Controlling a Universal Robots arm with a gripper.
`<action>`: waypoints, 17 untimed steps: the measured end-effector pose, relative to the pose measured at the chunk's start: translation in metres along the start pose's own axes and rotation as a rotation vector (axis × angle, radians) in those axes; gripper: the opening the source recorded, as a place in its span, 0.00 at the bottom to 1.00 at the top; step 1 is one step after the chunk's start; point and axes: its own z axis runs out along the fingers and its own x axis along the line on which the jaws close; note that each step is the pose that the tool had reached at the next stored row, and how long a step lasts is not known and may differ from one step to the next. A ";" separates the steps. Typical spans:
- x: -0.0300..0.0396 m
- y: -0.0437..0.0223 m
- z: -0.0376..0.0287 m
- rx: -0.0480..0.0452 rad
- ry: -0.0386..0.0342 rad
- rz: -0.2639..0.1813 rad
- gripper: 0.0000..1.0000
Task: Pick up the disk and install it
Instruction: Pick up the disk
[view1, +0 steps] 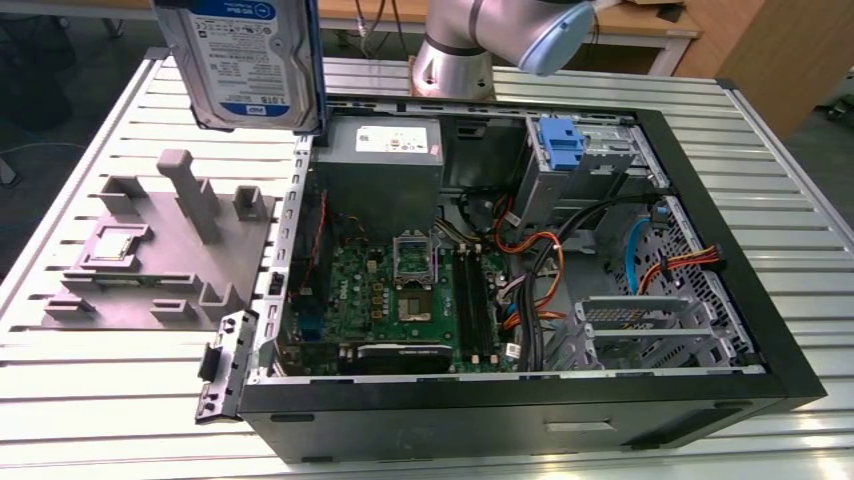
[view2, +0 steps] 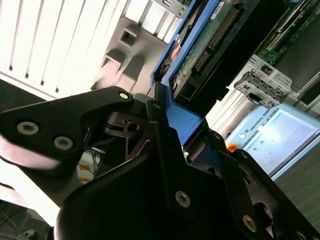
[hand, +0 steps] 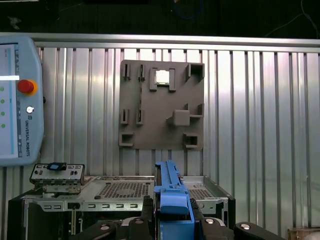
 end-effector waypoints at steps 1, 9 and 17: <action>0.0000 -0.0013 0.0000 0.0000 0.0000 0.000 0.37; -0.0001 -0.0108 -0.0003 0.0000 0.0000 0.000 0.37; 0.0007 -0.0161 -0.0005 0.0000 0.0000 0.000 0.37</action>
